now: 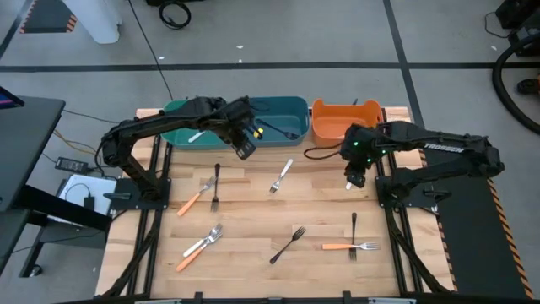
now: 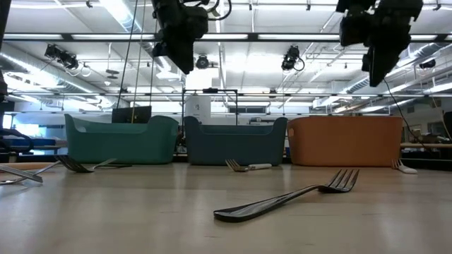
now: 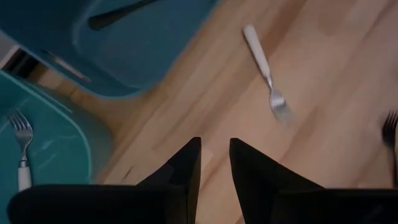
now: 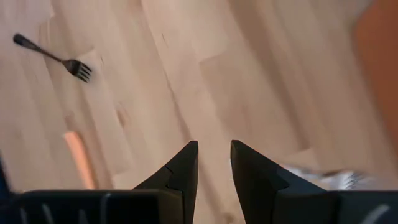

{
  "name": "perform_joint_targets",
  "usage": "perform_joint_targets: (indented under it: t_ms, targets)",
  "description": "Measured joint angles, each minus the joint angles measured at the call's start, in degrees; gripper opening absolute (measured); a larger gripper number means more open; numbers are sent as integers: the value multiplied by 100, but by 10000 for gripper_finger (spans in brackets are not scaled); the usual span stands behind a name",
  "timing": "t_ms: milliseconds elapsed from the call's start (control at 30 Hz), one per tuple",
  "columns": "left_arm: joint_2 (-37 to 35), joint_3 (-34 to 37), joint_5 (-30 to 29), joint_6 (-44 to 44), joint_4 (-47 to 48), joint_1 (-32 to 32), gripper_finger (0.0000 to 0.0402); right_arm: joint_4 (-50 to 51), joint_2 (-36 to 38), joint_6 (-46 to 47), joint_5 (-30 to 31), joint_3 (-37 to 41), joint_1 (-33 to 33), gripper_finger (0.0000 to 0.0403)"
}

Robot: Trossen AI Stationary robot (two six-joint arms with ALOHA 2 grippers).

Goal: Sort silverware by color (type)
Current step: Put the yellow fork into the orange bin

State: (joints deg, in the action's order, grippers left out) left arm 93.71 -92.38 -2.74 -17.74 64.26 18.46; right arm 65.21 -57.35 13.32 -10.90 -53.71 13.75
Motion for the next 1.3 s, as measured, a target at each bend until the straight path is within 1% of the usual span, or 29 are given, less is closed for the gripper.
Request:
perform_joint_targets:
  t_ms: [167,333,567,700,767,867,1033,1167,1300]
  targets:
    - [0,0,0,362,352,-151,94,-132,-350,649,-524,4,-499,102]
    - [0,0,-2,699,602,-263,94,-393,-629,1377,-642,4,-1323,107]
    - [0,0,-1,1239,623,-404,94,-853,-951,2318,-361,4,-2692,105]
    - [0,0,0,1295,572,-497,94,-1097,-1209,2926,4,4,-3510,105]
    - [0,0,0,1301,578,-554,94,-1317,-1340,3251,73,4,-3819,105]
    - [0,0,0,1308,567,-638,94,-1721,-1543,3495,74,4,-4216,105]
    - [2,0,3,1306,324,-732,94,-2335,-1958,3621,74,4,-4806,104]
    - [2,0,0,1302,251,-752,94,-2449,-2364,3842,77,4,-5175,104]
    - [2,0,0,1242,206,-752,94,-2451,-2709,3965,277,4,-5341,104]
